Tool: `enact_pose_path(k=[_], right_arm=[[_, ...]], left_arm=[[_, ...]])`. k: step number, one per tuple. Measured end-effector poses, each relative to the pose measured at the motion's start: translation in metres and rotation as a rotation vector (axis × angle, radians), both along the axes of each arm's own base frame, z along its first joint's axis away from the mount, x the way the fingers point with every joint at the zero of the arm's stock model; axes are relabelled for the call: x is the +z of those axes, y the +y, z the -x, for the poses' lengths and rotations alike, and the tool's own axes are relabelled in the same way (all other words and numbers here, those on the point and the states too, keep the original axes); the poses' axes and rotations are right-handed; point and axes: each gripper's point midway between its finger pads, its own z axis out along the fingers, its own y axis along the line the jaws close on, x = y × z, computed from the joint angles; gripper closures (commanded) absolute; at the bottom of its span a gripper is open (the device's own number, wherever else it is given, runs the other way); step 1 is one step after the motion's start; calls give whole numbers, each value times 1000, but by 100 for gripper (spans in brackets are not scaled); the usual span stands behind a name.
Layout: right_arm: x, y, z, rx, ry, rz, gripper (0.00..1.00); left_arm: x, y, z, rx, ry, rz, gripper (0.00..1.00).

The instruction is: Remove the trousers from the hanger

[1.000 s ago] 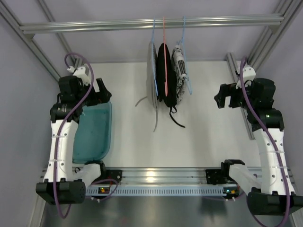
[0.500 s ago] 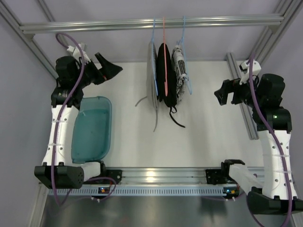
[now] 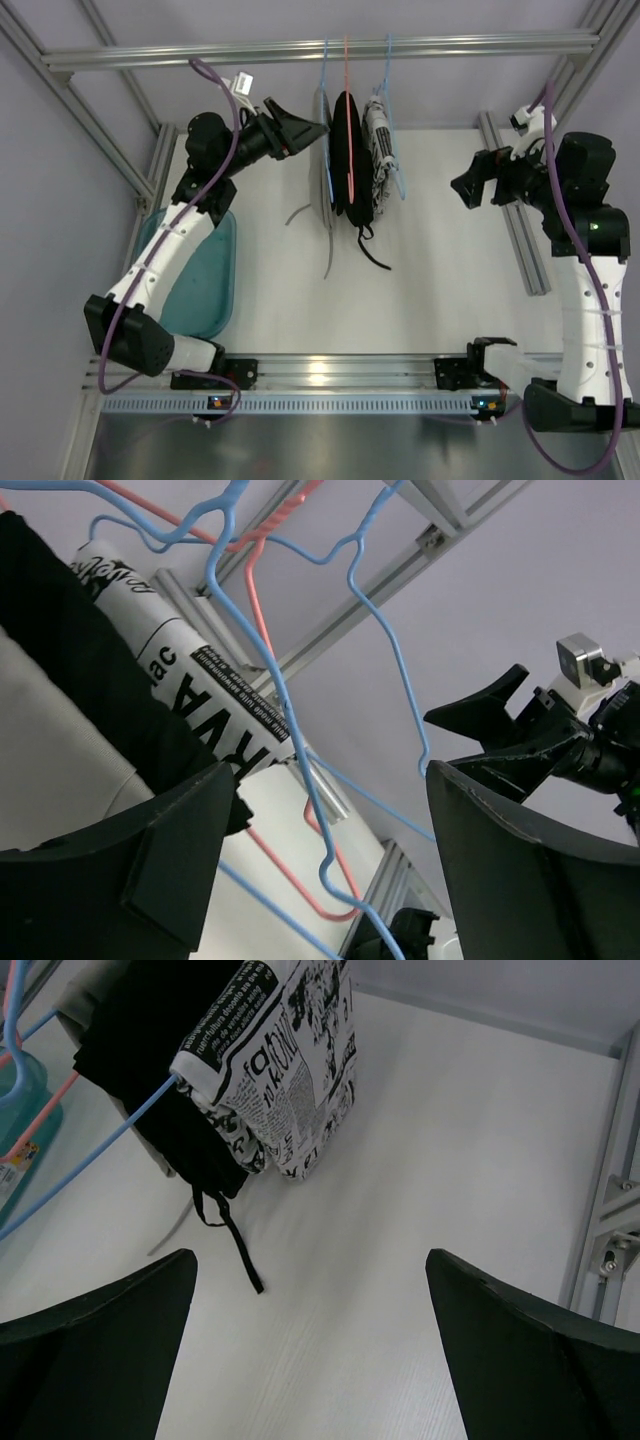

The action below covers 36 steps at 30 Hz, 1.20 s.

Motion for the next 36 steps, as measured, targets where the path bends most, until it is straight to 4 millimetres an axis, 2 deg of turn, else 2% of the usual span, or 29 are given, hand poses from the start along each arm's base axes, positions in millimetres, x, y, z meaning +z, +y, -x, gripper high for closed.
enact_pose_path(k=[5,11,18,22,23,24,28,32,33,36], right_arm=[[15,1,1,7,-30,-3,1],[14,2,1,5,-22,-12,0],[12,2,-1,4,-11,-19,1],[12,2,-2,2,-6,-25,1],[12,3,-2,3,-5,-26,1],[12,3,-2,3,-5,-27,1],[11,4,-3,5,0,-34,0],[13,6,-2,16,-3,-42,1],[13,7,-1,20,-4,-44,1],[14,8,-1,29,-5,-52,0]], left_arm=[[-6,-19,-12,-58,43,73,31],[-14,-31,-23,-95,120,139,46],[0,-35,-23,-124,140,212,57],[4,-36,-21,-138,164,240,69],[4,-36,-21,-140,173,246,77],[4,-36,-21,-142,185,253,79],[6,-37,-19,-152,198,265,80],[14,-37,-18,-158,195,281,94],[14,-37,-18,-161,199,284,100],[22,-38,-20,-165,176,285,100]])
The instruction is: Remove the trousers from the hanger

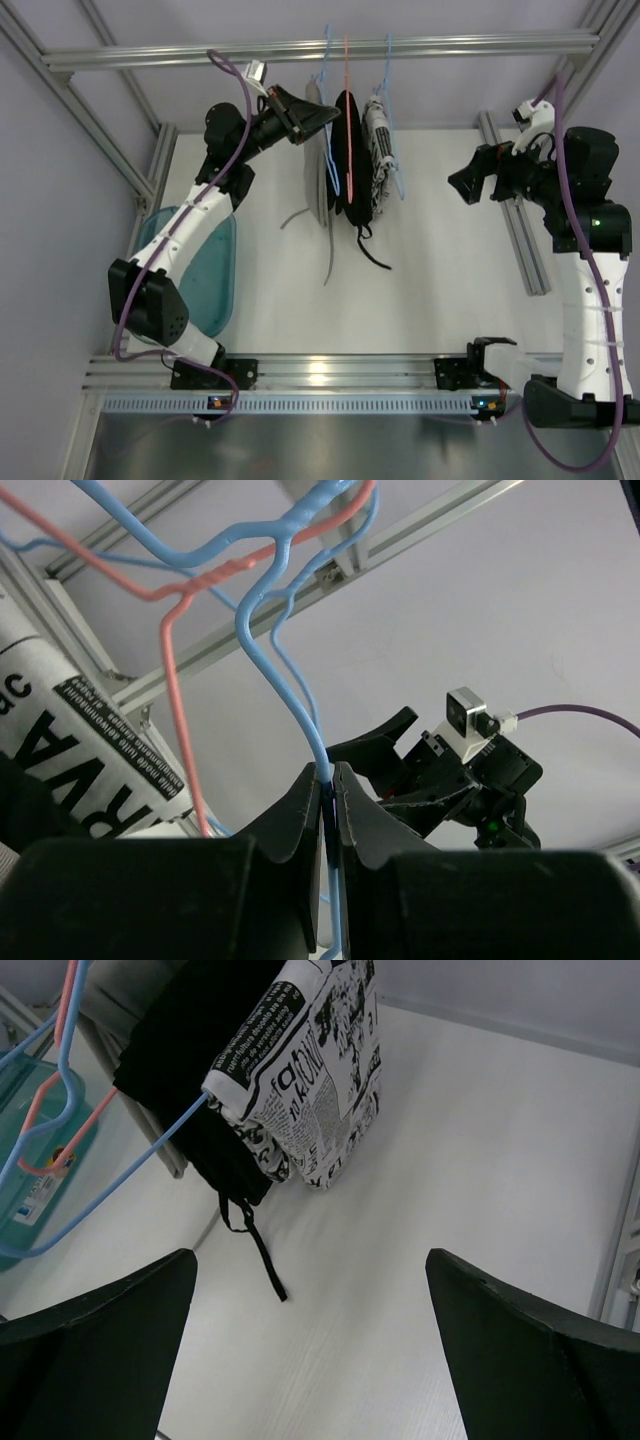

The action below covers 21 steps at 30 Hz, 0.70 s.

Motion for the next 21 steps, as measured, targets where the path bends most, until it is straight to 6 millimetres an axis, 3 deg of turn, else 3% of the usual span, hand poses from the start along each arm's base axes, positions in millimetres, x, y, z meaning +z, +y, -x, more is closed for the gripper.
enact_pose_path(k=[7,17,21], right_arm=[[6,6,1,31,-21,-20,1],[29,18,-5,76,-71,-92,1],[43,29,-4,125,-93,-162,1]], left_arm=[[41,2,9,-5,-136,13,100],[39,1,14,-22,-158,-12,100],[29,6,29,-23,-159,-24,100]])
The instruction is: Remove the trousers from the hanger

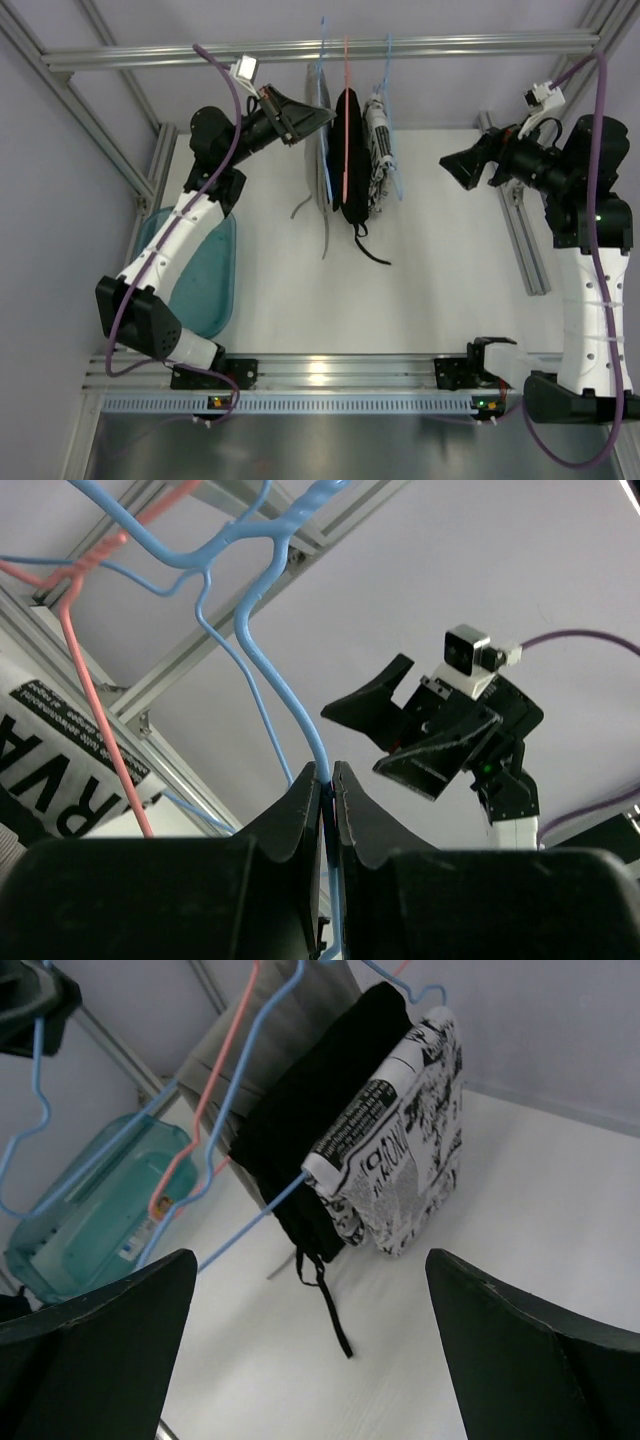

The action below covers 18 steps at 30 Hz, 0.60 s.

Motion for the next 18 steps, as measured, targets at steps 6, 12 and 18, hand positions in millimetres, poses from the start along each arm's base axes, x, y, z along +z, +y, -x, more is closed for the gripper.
enact_pose_path(k=[6,12,18], right_arm=[[28,20,1,95,-22,-141,1],[52,40,-5,183,-5,-251,1],[65,101,6,350,-1,-286,1]], left_arm=[[-6,14,37,1,-39,-8,100],[-20,23,63,-6,-34,-15,100],[-36,27,74,-3,-14,-28,100]])
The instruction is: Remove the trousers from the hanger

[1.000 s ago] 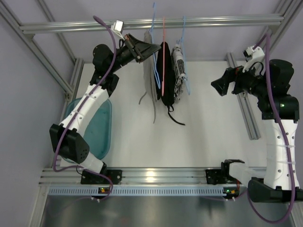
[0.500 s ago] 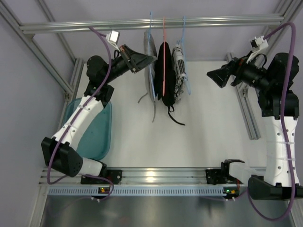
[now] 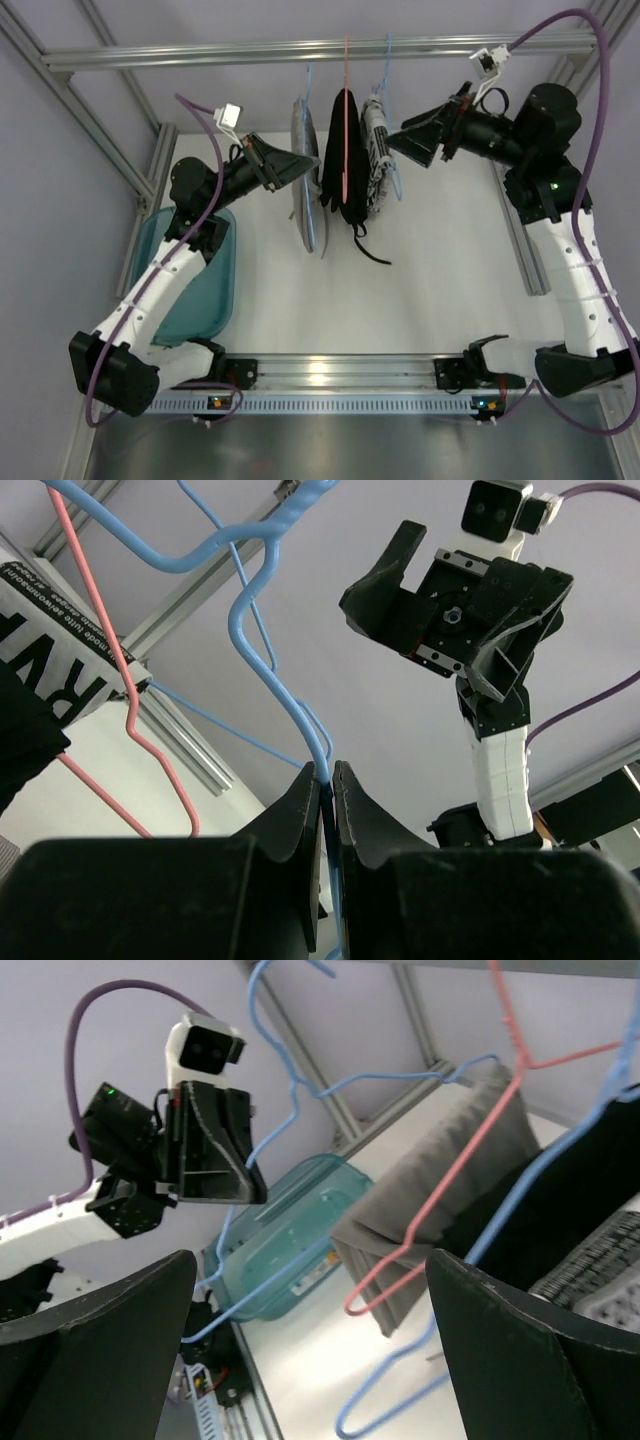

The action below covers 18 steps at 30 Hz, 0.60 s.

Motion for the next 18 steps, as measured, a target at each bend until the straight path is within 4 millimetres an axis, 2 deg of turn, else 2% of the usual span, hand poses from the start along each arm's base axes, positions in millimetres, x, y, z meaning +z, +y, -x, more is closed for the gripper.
enact_pose_path(k=[2,9,12,18], right_arm=[[1,22,2,48,12,-19,2],[0,73,-2,114,73,-74,10],[-2,93,2,141,108,-94,13],[-12,134,14,213,158,-107,28]], left_arm=[[-1,1,3,0,1,-2,100],[1,5,16,-9,-25,-6,100],[0,6,19,-9,-32,-9,100],[-2,6,22,-16,-30,-13,100]])
